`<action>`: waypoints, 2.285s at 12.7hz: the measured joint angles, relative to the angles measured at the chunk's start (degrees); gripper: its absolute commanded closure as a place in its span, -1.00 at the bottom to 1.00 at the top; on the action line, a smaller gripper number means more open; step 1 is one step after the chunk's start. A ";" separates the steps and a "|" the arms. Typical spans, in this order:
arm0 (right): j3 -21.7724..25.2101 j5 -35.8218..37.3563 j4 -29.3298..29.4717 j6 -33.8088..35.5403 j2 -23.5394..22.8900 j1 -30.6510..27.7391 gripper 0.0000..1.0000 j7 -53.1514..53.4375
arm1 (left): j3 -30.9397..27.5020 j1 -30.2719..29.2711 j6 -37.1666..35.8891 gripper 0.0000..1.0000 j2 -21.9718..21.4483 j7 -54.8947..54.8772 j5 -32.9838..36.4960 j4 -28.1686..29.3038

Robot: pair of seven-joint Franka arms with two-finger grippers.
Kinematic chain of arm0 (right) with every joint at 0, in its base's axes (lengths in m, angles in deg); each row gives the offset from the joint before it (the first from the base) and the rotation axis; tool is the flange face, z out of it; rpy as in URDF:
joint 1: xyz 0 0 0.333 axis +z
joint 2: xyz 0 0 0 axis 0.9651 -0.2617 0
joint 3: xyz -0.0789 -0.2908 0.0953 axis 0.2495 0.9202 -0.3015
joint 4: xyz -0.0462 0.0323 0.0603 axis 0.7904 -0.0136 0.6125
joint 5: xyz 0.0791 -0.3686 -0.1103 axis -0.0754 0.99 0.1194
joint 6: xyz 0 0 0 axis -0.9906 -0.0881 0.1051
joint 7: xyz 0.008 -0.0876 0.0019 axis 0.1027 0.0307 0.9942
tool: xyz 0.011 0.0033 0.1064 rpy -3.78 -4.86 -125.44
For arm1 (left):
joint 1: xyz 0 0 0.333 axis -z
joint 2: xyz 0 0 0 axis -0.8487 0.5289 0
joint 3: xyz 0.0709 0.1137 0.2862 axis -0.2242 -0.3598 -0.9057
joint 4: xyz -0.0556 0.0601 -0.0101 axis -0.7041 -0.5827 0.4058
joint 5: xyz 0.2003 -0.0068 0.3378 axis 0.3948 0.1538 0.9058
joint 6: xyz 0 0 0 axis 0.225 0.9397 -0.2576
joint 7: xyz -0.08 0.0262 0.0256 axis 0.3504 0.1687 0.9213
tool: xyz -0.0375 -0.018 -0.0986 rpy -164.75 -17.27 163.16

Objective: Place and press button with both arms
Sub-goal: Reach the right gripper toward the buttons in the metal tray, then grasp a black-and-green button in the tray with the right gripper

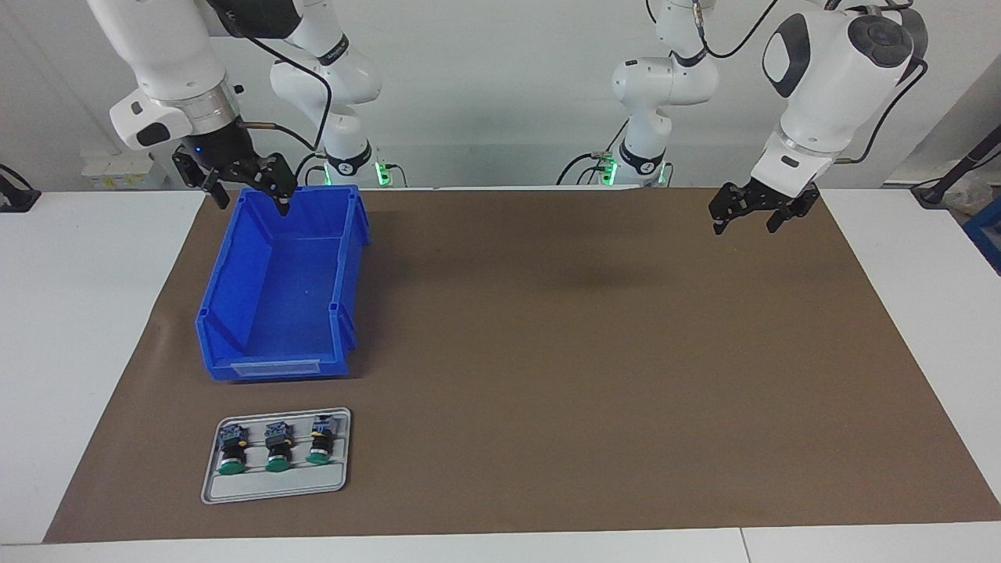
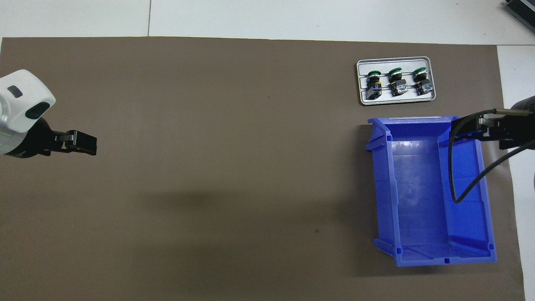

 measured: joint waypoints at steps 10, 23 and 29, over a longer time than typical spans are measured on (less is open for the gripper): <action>0.01 0.00 -0.43 -2.42 0.27 0.17 -0.98 0.00 | 0.00 0.00 0.00 -1.00 0.00 0.00 0.00 0.00; 0.06 -1.36 8.49 -15.87 -19.57 -2.83 -0.91 -8.06 | 0.00 0.00 0.00 -1.00 0.00 0.00 0.00 0.00; 0.00 -3.11 14.57 -21.50 -30.87 -3.26 -0.83 -15.44 | 0.00 0.00 0.00 -1.00 0.00 0.00 0.00 0.00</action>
